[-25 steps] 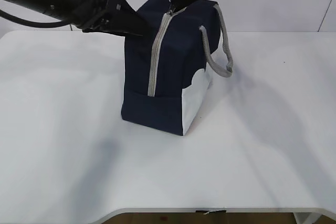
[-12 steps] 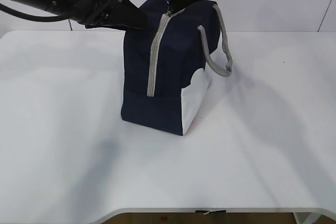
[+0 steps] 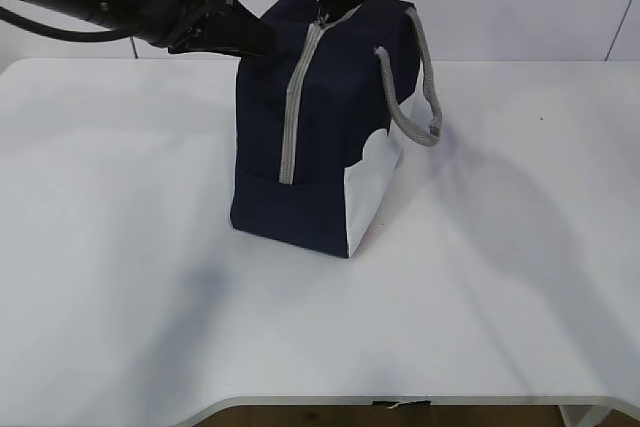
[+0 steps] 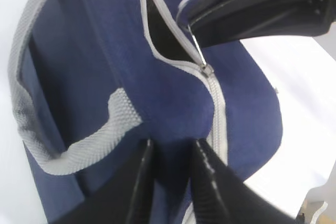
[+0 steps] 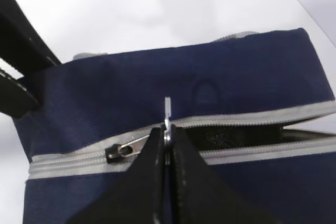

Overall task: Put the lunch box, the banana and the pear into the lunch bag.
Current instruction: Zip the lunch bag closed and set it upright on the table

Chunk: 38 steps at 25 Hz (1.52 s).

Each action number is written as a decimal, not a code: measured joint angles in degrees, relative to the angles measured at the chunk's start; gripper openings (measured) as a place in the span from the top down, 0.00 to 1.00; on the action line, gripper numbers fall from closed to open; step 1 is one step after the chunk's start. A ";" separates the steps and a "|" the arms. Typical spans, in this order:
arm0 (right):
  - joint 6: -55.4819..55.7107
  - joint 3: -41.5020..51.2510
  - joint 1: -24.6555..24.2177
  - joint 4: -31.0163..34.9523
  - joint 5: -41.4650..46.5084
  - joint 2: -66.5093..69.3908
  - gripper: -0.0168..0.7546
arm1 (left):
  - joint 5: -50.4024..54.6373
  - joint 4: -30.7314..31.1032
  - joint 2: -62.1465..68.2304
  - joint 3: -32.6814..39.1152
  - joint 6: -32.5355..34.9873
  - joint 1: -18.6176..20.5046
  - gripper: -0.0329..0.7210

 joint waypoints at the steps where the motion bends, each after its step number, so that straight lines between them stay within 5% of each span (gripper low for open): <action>1: 0.00 0.00 0.00 0.00 -0.09 0.00 0.97 | 0.00 0.00 0.00 0.00 0.00 0.00 0.73; 5: 0.00 0.00 0.00 0.08 -0.34 0.00 0.97 | 0.00 0.47 0.00 0.00 0.00 -0.10 0.93; 7: 0.00 0.00 0.00 0.08 -0.46 0.00 0.97 | 0.00 0.53 0.00 0.00 0.00 -0.10 0.95; 38: 3.06 0.00 0.20 -2.51 -3.08 0.09 0.97 | 3.65 4.64 0.00 -0.37 0.00 -0.10 0.96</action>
